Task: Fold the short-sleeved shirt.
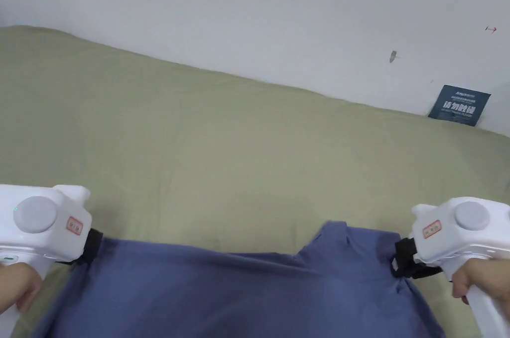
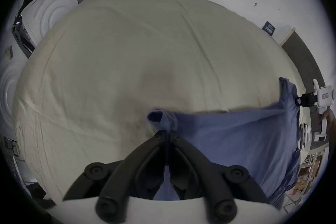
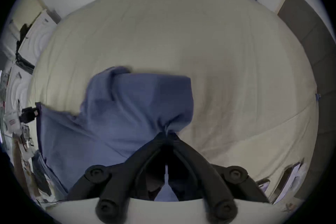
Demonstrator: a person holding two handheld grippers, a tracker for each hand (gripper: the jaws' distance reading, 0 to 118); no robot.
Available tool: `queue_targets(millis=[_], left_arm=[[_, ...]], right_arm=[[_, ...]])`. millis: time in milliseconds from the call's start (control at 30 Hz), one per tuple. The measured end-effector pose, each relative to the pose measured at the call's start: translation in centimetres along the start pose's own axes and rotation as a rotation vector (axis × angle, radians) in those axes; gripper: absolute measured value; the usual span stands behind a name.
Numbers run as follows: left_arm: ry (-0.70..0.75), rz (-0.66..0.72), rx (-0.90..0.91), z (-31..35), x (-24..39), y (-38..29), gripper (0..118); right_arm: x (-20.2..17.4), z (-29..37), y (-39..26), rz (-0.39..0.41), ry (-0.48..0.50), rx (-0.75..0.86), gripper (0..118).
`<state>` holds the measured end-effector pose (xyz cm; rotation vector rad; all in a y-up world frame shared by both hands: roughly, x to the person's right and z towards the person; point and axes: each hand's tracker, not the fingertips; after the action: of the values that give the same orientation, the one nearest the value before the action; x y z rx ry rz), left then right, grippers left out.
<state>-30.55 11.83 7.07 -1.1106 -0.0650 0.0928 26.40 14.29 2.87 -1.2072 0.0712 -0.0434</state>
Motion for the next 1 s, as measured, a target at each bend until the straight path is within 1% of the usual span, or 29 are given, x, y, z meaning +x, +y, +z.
queue_targets(millis=[67, 133, 167, 233, 367, 500, 667, 733, 800, 867, 900, 933, 1000], left_arm=[[-0.038, 0.009, 0.028, 1.4, -0.5, 0.0, 5], [-0.060, -0.008, 0.071, 3.5, -0.7, -0.3, 5], [-0.068, -0.032, 0.102, 4.8, -0.9, -0.4, 5], [-0.063, -0.077, 0.176, 7.8, -1.2, -1.2, 5], [-0.129, -0.114, 0.237, 13.1, -2.1, -3.9, 5], [-0.154, -0.153, 0.234, 16.8, -2.9, -7.8, 4], [-0.184, -0.162, 0.183, 18.7, -3.2, -13.5, 5], [-0.180, -0.160, 0.157, 18.7, -3.4, -15.6, 5], [-0.188, -0.138, 0.111, 17.9, -3.9, -17.7, 5], [-0.195, -0.093, 0.055, 17.1, -4.5, -19.6, 5], [-0.177, -0.080, 0.042, 16.5, -4.7, -20.6, 5], [-0.175, -0.074, 0.024, 16.1, -4.9, -21.2, 5], [-0.138, -0.047, -0.014, 14.8, -5.5, -22.6, 5]], right_arm=[[-0.6, 3.5, -1.6, 0.041, 0.014, 0.084, 0], [-0.6, 6.9, -3.1, 0.037, 0.055, 0.140, 0], [-1.0, 9.0, -4.2, 0.051, 0.059, 0.171, 0], [-1.5, 12.7, -6.5, 0.112, 0.057, 0.208, 0], [-1.6, 18.2, -11.6, 0.124, 0.047, 0.262, 0], [-1.0, 21.5, -17.1, 0.085, 0.071, 0.300, 0], [-0.7, 21.8, -24.5, 0.023, 0.092, 0.271, 0], [-0.7, 21.1, -26.9, 0.017, 0.099, 0.231, 0], [-0.8, 20.1, -29.6, -0.006, 0.092, 0.198, 0], [-0.4, 18.9, -31.6, -0.047, 0.105, 0.146, 0], [-0.3, 18.3, -32.6, -0.066, 0.097, 0.128, 0], [-0.2, 17.8, -33.2, -0.057, 0.092, 0.106, 0], [0.0, 16.6, -34.3, -0.052, 0.050, 0.092, 0]])
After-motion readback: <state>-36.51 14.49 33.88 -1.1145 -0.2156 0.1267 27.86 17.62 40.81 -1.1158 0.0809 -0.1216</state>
